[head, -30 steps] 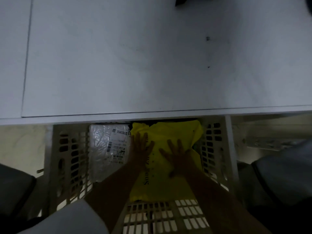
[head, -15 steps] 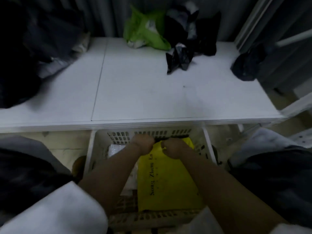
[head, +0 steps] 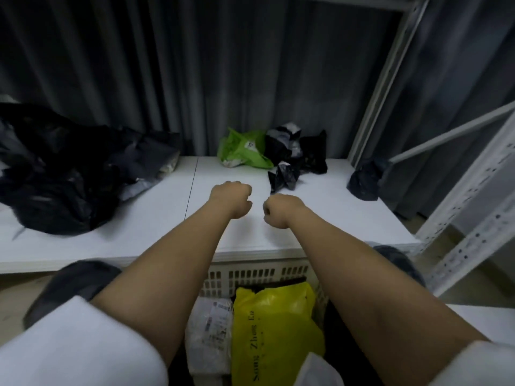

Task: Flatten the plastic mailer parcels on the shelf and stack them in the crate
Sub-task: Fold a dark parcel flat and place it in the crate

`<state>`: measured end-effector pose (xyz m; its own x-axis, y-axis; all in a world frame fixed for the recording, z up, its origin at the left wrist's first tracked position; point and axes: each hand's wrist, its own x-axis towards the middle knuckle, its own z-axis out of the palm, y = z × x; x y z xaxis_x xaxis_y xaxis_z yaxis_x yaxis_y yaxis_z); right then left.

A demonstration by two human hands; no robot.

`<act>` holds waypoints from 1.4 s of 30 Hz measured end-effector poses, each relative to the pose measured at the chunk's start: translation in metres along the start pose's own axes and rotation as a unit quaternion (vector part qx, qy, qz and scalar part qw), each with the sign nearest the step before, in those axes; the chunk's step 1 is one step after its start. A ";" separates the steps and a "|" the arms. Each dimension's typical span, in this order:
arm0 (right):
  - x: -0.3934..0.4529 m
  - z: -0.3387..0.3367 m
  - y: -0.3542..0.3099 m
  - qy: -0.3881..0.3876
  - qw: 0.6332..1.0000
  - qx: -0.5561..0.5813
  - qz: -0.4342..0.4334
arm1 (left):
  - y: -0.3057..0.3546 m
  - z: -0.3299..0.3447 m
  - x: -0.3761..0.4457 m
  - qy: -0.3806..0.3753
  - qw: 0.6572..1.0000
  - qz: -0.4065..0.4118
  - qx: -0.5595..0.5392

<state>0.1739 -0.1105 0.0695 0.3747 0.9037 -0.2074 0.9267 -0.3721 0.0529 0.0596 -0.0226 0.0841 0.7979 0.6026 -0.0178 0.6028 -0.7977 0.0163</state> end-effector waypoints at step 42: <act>0.122 0.073 0.028 0.406 0.873 0.250 -0.100 | -0.081 0.098 0.084 -0.008 0.791 -0.234 -0.565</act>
<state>0.2432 -0.0263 -0.0261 0.2925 0.7379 0.6082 0.9232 -0.0522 -0.3807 0.0771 0.0906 -0.0168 0.4917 0.8178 -0.2992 0.4587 0.0488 0.8872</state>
